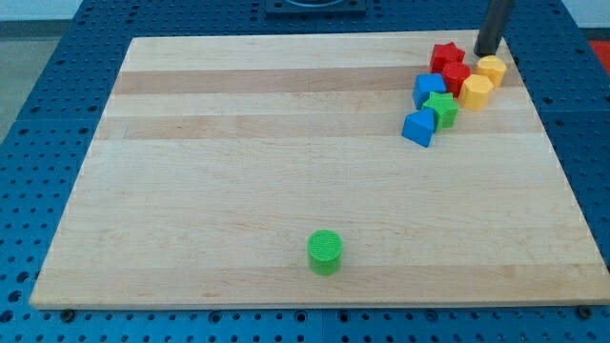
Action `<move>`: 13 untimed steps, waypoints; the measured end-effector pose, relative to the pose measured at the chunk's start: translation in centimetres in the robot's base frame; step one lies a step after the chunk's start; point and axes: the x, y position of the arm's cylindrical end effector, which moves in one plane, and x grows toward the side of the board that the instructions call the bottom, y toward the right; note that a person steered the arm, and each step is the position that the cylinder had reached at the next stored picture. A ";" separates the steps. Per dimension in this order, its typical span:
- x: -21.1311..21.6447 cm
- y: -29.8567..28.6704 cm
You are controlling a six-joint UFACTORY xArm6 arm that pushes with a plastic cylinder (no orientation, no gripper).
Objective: Push the red star towards the top center
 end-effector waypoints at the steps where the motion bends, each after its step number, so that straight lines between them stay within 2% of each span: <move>1: 0.0 -0.5; 6: 0.0 -11.4; 7: -0.9 -11.6; 8: -3.2 -7.0; 10: -3.6 -3.7; 11: 0.5 -3.9; 12: 2.4 -4.4; 13: 2.5 -4.4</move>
